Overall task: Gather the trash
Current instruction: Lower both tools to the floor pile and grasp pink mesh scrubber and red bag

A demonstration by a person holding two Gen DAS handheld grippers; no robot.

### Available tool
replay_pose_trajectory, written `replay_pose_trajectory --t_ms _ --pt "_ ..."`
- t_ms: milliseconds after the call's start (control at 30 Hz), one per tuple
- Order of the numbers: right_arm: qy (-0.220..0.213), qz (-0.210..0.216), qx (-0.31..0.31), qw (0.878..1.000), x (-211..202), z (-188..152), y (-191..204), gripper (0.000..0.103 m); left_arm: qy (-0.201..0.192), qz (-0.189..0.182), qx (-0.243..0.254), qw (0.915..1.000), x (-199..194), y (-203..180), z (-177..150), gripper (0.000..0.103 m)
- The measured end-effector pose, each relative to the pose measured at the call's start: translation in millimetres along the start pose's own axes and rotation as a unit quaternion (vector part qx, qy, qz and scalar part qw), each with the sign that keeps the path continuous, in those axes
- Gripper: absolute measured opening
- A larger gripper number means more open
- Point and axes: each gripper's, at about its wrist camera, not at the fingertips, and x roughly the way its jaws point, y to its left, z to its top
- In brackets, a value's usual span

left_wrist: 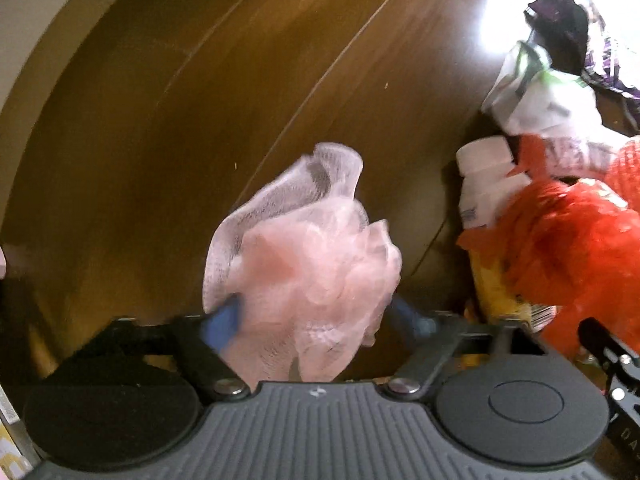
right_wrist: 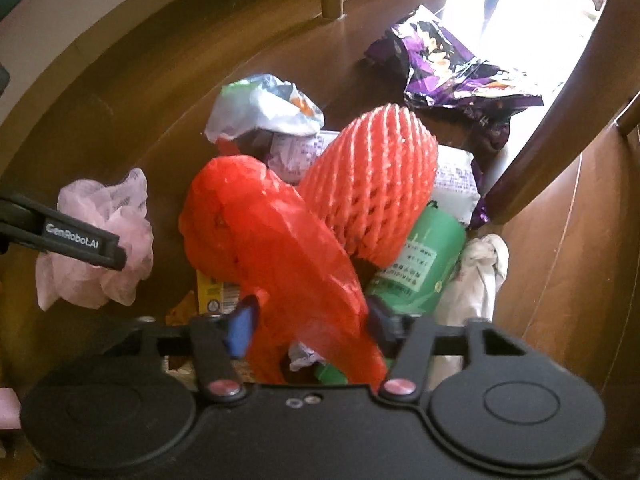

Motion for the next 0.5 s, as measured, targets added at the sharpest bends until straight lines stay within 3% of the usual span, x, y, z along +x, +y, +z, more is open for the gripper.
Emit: replay_pose_trajectory --t_ms 33,100,233,500 --pt "-0.002 0.001 0.003 1.000 -1 -1 0 0.039 0.005 -0.002 -0.006 1.0000 1 1 0 0.053" --pt "-0.004 0.000 0.009 1.000 -4 -1 0 0.026 0.005 -0.005 -0.013 0.9999 0 4 -2 0.045" --pt "-0.010 0.017 0.029 0.999 -17 0 0 0.008 -0.001 0.003 -0.012 0.9999 -8 1 -3 0.023" --pt "-0.035 0.042 0.061 0.997 -78 6 12 0.003 -0.026 0.023 -0.014 0.9993 -57 -7 -9 0.017"
